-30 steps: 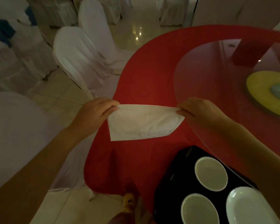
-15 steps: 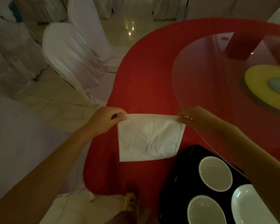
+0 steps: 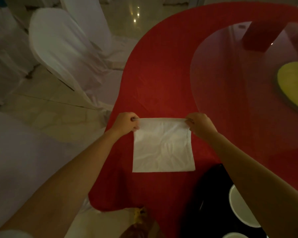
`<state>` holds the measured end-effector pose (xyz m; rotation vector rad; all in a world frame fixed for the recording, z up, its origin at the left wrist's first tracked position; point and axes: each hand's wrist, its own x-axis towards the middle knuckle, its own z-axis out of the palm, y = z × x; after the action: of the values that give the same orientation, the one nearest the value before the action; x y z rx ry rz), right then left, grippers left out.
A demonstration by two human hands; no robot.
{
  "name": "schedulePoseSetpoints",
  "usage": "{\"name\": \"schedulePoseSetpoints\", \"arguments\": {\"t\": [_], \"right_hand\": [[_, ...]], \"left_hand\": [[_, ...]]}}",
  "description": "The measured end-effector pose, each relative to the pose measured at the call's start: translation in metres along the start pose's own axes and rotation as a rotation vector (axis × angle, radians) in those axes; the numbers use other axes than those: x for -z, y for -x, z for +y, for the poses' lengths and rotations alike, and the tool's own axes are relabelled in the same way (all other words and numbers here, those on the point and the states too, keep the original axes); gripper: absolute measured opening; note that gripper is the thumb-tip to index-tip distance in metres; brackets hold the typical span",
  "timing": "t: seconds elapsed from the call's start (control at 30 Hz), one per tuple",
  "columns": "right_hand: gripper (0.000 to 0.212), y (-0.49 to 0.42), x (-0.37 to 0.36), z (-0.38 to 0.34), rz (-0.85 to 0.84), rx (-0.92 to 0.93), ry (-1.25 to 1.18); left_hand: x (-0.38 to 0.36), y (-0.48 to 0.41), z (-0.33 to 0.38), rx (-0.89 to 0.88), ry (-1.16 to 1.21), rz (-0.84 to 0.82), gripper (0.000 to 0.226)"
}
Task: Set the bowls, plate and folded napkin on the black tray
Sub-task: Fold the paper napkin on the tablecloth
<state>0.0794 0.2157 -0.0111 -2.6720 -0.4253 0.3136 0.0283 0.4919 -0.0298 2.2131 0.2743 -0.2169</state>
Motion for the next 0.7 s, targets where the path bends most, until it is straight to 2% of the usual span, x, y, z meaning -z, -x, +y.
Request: {"name": "schedulePoseSetpoints", "arguments": {"t": [0.2,0.4,0.53,0.7], "right_hand": [[0.013,0.000,-0.016,0.003,0.095,-0.062,-0.164],[0.014,0.029,-0.027,0.005,0.216,-0.030,-0.179],[0.007,0.067,-0.029,0.011,0.265,0.169,0.013],[0.010,0.102,-0.032,0.022,0.258,0.420,0.213]], "left_hand": [[-0.009,-0.005,-0.021,-0.028,-0.061,0.036,0.009],[-0.014,0.026,-0.024,-0.169,-0.069,0.127,0.011],[-0.017,0.063,-0.034,-0.347,-0.140,0.129,0.012],[-0.026,0.104,-0.047,-0.515,-0.375,0.136,0.012]]}}
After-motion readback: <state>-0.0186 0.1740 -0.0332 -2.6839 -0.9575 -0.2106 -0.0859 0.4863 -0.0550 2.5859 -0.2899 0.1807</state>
